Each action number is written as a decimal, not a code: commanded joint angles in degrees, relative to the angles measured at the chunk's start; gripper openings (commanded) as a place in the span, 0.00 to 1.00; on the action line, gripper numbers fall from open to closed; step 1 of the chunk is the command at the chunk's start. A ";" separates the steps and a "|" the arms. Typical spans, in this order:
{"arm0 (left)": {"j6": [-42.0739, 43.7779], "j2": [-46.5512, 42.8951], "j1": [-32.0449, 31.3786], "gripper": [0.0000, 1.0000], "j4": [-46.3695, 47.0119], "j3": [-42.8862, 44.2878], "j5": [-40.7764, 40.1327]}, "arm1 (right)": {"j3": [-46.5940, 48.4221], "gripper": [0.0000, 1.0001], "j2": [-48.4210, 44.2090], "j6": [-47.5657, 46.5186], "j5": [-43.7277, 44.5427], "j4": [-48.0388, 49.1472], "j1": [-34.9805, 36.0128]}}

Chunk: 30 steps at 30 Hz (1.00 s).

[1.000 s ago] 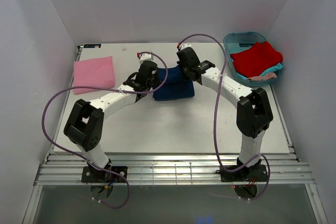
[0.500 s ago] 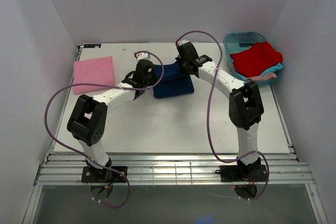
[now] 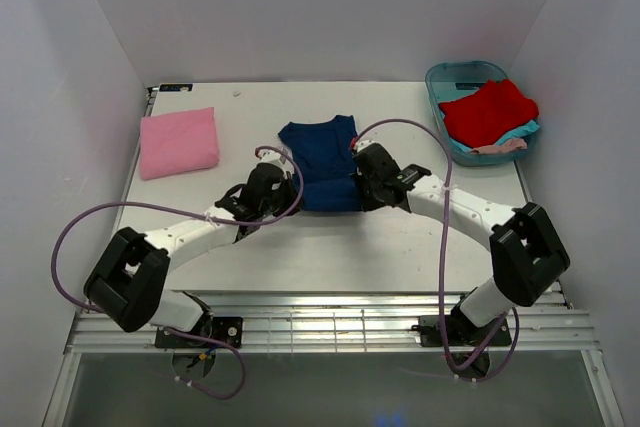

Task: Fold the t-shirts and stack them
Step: Fold the long partially folded tshirt into a neat square

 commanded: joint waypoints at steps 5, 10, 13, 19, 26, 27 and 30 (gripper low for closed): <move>-7.29 -9.00 -9.82 0.00 -6.96 -8.33 -2.77 | -11.21 0.08 -9.04 11.80 2.12 -3.19 8.59; -11.78 -15.76 -15.11 0.00 -11.36 -11.49 -4.44 | -15.17 0.08 -13.79 17.87 3.70 -6.26 14.91; -15.03 -19.27 -19.32 0.00 -15.14 -12.37 -5.58 | -16.49 0.08 -16.07 21.65 3.88 -8.64 18.51; -23.82 -24.21 -30.92 0.00 -24.62 -10.80 -12.25 | -15.79 0.08 -19.85 29.12 6.07 -16.88 27.03; -24.09 -25.09 -38.14 0.00 -34.74 1.76 -24.55 | -5.87 0.08 -22.32 34.14 14.41 -25.16 31.62; -23.65 -24.66 -38.32 0.00 -35.27 3.43 -25.96 | -4.11 0.08 -22.24 33.79 15.65 -25.69 31.71; -21.37 -23.60 -38.41 0.00 -36.68 8.97 -30.54 | 1.60 0.08 -21.01 31.34 20.56 -26.75 31.62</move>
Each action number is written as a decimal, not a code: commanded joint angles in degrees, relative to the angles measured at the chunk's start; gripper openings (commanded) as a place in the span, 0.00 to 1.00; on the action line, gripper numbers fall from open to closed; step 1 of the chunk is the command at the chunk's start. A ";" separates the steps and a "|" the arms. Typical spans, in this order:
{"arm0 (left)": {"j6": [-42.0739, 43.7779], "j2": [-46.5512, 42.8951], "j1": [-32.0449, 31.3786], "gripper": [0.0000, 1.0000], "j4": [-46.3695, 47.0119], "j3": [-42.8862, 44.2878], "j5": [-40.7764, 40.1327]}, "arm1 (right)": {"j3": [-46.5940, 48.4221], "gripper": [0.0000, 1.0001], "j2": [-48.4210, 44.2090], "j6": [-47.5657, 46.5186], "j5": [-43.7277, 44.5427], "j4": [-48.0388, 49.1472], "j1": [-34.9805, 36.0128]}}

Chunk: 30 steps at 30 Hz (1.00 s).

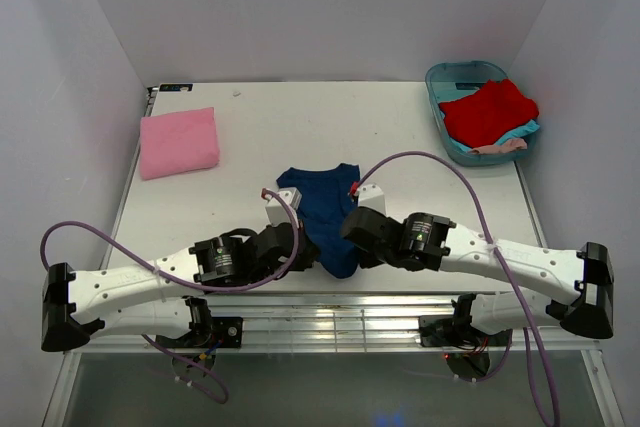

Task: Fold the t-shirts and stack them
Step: Fold the long partially folded tshirt into a neat square

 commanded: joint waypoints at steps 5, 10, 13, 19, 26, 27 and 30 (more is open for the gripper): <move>1.33 -0.89 -0.46 0.00 -4.34 6.96 -11.87 | 10.99 0.08 2.46 -3.15 12.82 -2.97 0.28; -0.87 -3.26 -0.46 0.00 -4.61 5.91 -17.50 | 14.69 0.08 6.32 -6.93 17.74 -2.53 -0.95; -1.57 -2.92 -0.46 0.00 -4.61 5.55 -19.96 | 16.01 0.08 8.17 -10.78 18.54 -0.08 -3.05; -4.39 -2.12 -0.20 0.00 -2.77 3.18 -26.72 | 15.13 0.08 9.93 -18.34 17.40 7.73 -9.38; 6.06 -0.98 3.49 0.00 10.23 0.37 -26.56 | 16.36 0.08 11.16 -25.12 15.11 13.98 -15.44; 7.29 -0.46 4.19 0.00 11.38 0.19 -26.03 | 16.54 0.08 11.77 -25.65 14.15 14.51 -15.97; 9.84 0.25 7.09 0.00 14.55 -0.16 -25.42 | 16.80 0.08 13.27 -28.19 12.48 16.79 -17.29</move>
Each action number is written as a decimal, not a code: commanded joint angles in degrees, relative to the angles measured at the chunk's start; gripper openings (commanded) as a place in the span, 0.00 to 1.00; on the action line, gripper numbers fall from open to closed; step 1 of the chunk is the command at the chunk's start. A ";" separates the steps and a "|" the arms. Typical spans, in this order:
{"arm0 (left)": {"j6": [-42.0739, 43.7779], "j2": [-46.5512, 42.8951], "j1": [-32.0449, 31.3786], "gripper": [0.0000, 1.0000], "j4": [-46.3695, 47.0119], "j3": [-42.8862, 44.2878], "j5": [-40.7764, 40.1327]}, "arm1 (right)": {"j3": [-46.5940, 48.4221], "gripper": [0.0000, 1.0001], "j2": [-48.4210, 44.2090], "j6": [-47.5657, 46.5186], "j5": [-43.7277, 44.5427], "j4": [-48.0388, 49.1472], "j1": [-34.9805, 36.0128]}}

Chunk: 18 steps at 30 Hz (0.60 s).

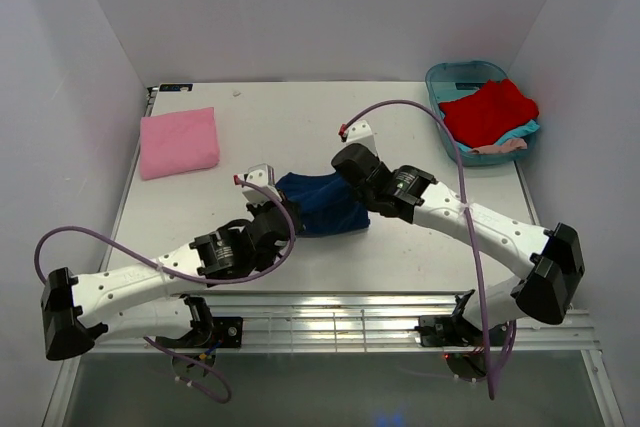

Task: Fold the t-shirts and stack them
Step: Fold the long partially folded tshirt into a neat square

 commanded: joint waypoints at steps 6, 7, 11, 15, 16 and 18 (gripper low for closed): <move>9.61 0.01 9.62 0.00 12.00 -2.62 2.71 | 4.28 0.08 5.09 -8.51 -1.78 8.31 -3.43; 9.70 0.27 11.11 0.00 12.88 -2.79 3.32 | 4.46 0.08 5.53 -9.55 -1.96 8.93 -3.60; 11.45 2.82 14.80 0.00 17.36 -4.02 8.41 | 6.04 0.08 8.26 -11.67 -2.67 10.69 -5.62; 12.77 7.55 17.88 0.00 20.18 -3.59 13.77 | 8.15 0.08 12.11 -13.25 -4.33 12.19 -7.82; 13.30 8.52 19.02 0.00 21.14 -3.15 14.57 | 9.11 0.08 12.91 -13.60 -4.60 12.54 -8.17; 14.18 11.50 20.61 0.00 22.81 -2.88 16.76 | 10.34 0.08 15.28 -14.57 -5.21 13.33 -9.40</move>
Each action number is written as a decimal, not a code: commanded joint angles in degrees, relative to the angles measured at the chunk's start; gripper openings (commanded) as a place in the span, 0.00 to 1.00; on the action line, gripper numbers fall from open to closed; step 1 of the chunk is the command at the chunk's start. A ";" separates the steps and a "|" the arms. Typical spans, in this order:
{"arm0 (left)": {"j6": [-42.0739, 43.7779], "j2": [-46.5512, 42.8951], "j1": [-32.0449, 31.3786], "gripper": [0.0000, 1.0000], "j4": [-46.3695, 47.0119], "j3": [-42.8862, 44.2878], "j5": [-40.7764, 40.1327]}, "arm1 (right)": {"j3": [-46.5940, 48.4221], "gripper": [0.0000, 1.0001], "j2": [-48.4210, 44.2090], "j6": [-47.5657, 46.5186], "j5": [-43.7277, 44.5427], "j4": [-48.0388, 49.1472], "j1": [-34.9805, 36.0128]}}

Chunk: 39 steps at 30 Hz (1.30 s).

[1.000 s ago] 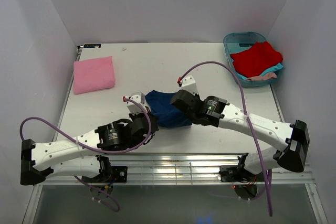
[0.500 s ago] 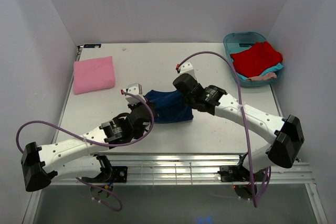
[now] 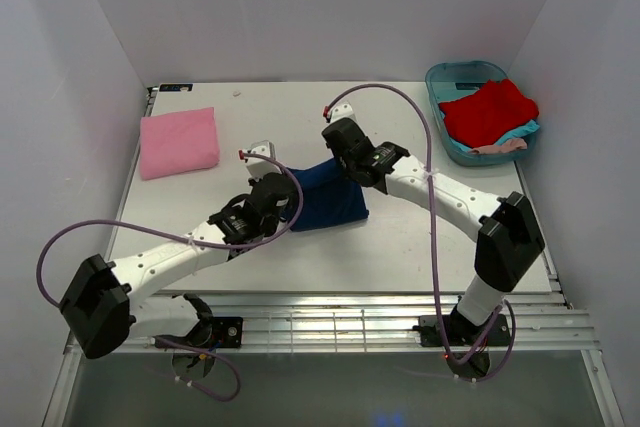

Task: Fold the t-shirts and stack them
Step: Fold the long partially folded tshirt into a neat square

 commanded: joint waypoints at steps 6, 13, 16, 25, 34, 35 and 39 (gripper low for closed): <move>4.95 9.74 7.22 0.00 8.24 3.69 9.57 | 8.71 0.08 8.11 -4.52 -2.36 4.43 -4.37; 6.00 13.78 11.26 0.00 10.35 5.80 12.20 | 13.46 0.08 15.14 -6.72 -5.00 5.49 -6.92; 6.79 15.98 12.40 0.00 11.75 6.77 12.73 | 15.83 0.08 18.12 -6.99 -5.35 5.76 -8.06; 4.34 22.31 13.81 0.71 4.32 15.62 -0.94 | 25.82 0.53 27.44 -9.54 -5.36 15.25 -11.49; 4.95 16.26 13.90 0.85 -3.70 18.73 -3.37 | 18.41 0.82 17.36 -12.71 -9.47 21.93 -13.07; 4.08 15.64 13.90 0.85 -3.97 16.89 0.39 | 14.64 0.82 14.73 -12.01 -10.88 21.84 -13.07; 1.62 13.62 13.90 0.83 -3.19 10.39 10.69 | 7.25 0.14 11.11 -7.26 -16.33 17.81 -13.07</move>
